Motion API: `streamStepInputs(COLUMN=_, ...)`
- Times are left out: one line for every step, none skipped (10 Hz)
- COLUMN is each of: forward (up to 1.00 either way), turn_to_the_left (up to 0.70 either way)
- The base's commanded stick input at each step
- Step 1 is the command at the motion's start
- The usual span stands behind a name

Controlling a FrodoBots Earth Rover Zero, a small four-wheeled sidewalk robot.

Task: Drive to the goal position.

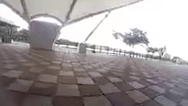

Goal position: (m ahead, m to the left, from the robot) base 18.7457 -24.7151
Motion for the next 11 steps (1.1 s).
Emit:
streamStepInputs(forward=0.05, turn_to_the_left=-0.64)
streamStepInputs(forward=0.45, turn_to_the_left=-0.18)
streamStepInputs(forward=0.70, turn_to_the_left=0.01)
streamStepInputs(forward=0.70, turn_to_the_left=0.01)
streamStepInputs(forward=0.70, turn_to_the_left=0.01)
streamStepInputs(forward=0.70, turn_to_the_left=0.01)
streamStepInputs(forward=0.70, turn_to_the_left=0.01)
streamStepInputs(forward=0.70, turn_to_the_left=-0.10)
streamStepInputs(forward=0.70, turn_to_the_left=-0.25)
streamStepInputs(forward=0.70, turn_to_the_left=-0.34)
streamStepInputs(forward=0.70, turn_to_the_left=-0.34)
